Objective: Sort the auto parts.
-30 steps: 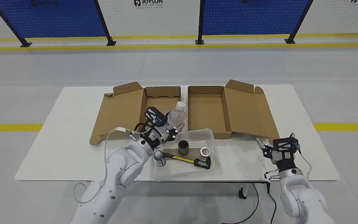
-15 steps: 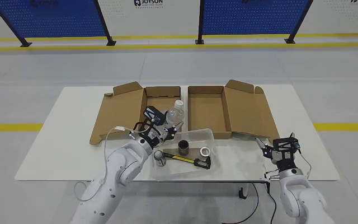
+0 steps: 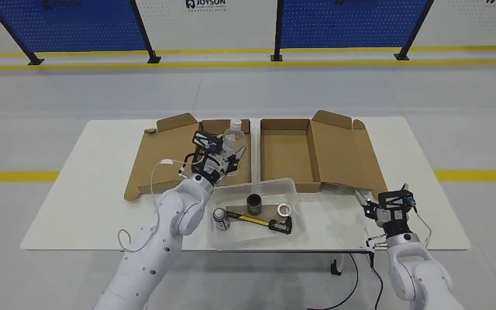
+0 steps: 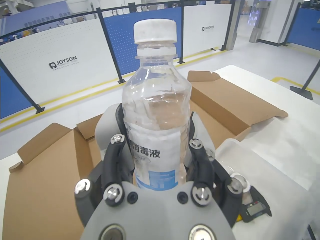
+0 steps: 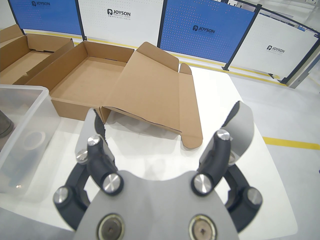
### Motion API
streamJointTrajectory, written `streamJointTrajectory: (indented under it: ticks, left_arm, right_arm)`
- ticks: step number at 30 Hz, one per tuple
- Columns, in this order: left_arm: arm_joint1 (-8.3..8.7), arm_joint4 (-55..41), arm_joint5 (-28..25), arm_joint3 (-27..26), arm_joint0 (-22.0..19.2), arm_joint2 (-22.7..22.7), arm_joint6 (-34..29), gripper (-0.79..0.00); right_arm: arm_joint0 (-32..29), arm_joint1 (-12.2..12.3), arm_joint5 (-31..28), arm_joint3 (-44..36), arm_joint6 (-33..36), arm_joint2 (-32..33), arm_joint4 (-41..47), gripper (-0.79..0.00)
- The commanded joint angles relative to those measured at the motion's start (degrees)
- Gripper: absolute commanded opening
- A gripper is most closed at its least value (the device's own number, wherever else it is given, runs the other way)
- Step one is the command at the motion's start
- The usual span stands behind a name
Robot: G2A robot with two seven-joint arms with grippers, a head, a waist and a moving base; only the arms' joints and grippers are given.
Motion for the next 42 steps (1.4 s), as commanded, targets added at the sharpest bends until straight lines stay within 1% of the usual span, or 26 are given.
streamJointTrajectory:
  ticks: [1, 6, 9, 11, 15, 19, 36, 37, 39, 40, 41, 42]
  left_arm:
    - [-0.52, -0.22, 2.30, 3.42, -1.83, 0.77, 0.56, -0.785]
    - [-1.76, 0.06, 5.93, 11.56, -5.32, 3.14, 0.73, -0.785]
    - [-2.47, -0.57, 6.36, 16.13, -7.44, 4.39, -0.71, -0.785]
    - [-2.88, -0.62, 6.93, 18.37, -8.37, 5.01, -0.58, -0.785]
    - [-3.53, -0.82, 7.98, 21.09, -9.43, 5.64, 0.44, -0.785]
    - [-4.05, -0.98, 8.55, 23.39, -10.61, 6.04, -0.88, -0.785]
    - [-6.19, 1.23, 11.14, 32.38, -16.43, 8.36, -11.92, -0.779]
    - [-6.32, 1.13, 11.46, 32.81, -16.64, 8.38, -12.50, -0.708]
    - [-6.55, 1.14, 11.72, 33.39, -16.98, 8.51, -12.98, -0.686]
    - [-6.66, 1.09, 11.68, 33.70, -17.13, 8.57, -13.33, -0.628]
    - [-6.75, 1.19, 11.65, 33.96, -17.33, 8.63, -13.55, -0.511]
    - [-6.84, 1.19, 11.68, 34.17, -17.45, 8.64, -13.59, -0.366]
  right_arm:
    - [0.00, 0.00, 0.00, 0.00, 0.00, 0.00, 0.00, 0.000]
    - [0.00, 0.00, 0.00, 0.00, 0.00, 0.00, 0.00, 0.000]
    - [0.00, 0.00, 0.00, 0.00, 0.00, 0.00, 0.00, 0.000]
    - [0.00, 0.00, 0.00, 0.00, 0.00, 0.00, 0.00, 0.000]
    - [0.00, 0.00, 0.00, 0.00, 0.00, 0.00, 0.00, 0.000]
    - [0.00, 0.00, 0.00, 0.00, 0.00, 0.00, 0.00, 0.000]
    - [0.00, 0.00, 0.00, 0.00, 0.00, 0.00, 0.00, 0.000]
    - [0.00, 0.00, 0.00, 0.00, 0.00, 0.00, 0.00, 0.000]
    - [0.00, 0.00, 0.00, 0.00, 0.00, 0.00, 0.00, 0.000]
    - [0.00, 0.00, 0.00, 0.00, 0.00, 0.00, 0.00, 0.000]
    - [0.00, 0.00, 0.00, 0.00, 0.00, 0.00, 0.00, 0.000]
    - [0.00, 0.00, 0.00, 0.00, 0.00, 0.00, 0.00, 0.000]
